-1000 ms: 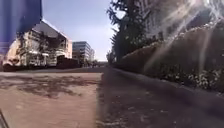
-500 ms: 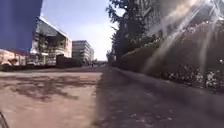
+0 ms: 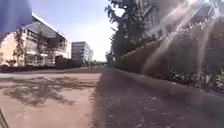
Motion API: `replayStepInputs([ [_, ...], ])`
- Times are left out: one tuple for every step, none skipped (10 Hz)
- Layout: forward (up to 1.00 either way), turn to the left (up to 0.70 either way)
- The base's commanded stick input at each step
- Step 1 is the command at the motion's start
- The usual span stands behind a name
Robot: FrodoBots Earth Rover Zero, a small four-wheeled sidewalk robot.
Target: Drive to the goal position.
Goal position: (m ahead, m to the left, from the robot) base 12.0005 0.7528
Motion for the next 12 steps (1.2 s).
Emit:
replayStepInputs([
  [0.7, 0.0],
  [0.7, 0.0],
  [0.7, 0.0],
  [0.7, 0.0],
  [0.7, 0.0],
  [0.7, 0.0],
  [0.7, 0.0],
  [0.7, 0.04],
  [0.7, 0.14],
  [0.7, 0.14],
  [0.7, 0.14],
  [0.7, 0.14],
])
